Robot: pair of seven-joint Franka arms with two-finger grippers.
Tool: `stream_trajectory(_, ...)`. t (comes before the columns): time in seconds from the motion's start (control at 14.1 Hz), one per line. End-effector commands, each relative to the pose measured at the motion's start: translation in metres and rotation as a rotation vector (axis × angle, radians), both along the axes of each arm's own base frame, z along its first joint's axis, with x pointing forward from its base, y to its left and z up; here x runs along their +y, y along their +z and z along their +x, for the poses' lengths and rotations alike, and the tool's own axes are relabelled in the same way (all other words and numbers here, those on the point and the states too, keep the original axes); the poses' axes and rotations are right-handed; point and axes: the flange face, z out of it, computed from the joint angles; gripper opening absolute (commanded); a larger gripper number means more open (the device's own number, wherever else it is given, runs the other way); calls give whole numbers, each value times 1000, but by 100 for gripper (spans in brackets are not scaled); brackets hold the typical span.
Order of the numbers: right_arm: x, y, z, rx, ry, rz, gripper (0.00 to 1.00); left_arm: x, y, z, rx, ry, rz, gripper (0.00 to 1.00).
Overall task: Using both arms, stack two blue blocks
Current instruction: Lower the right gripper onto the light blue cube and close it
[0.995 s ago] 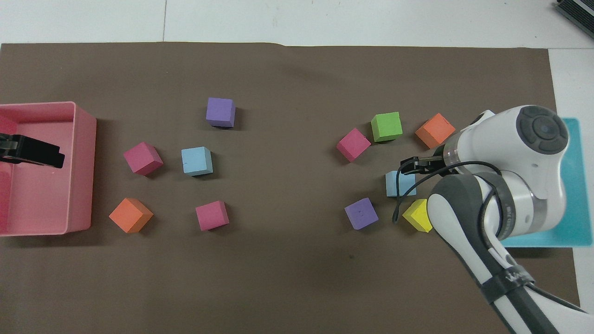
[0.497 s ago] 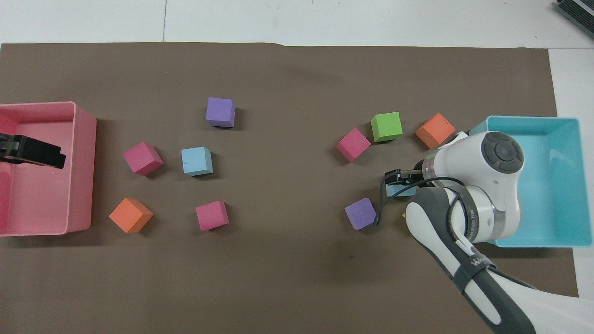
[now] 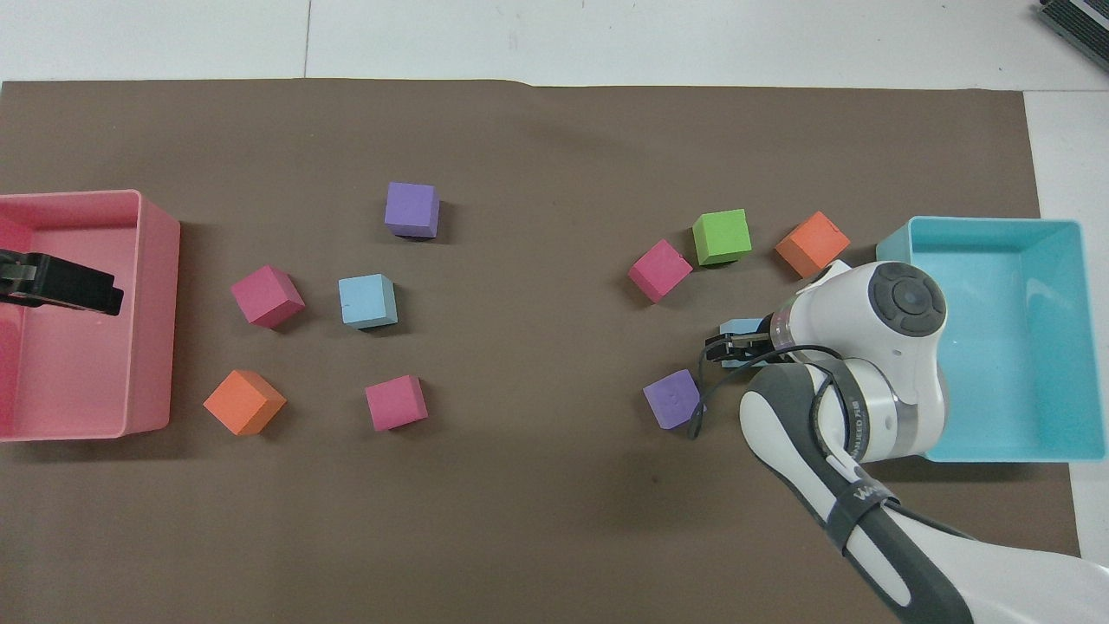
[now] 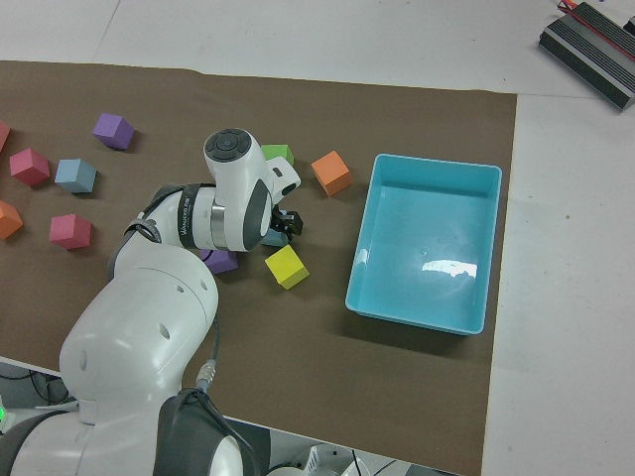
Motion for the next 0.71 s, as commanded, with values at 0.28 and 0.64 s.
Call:
stream_trajectory(0.28,-4,-5,0,-26,7,15,100,-1,0,-10,-3,-16,18,100)
stream_trajectory(0.64,-6,-5,1,-25,-7,16,55,-1,0,-11,-3,-16,18,100)
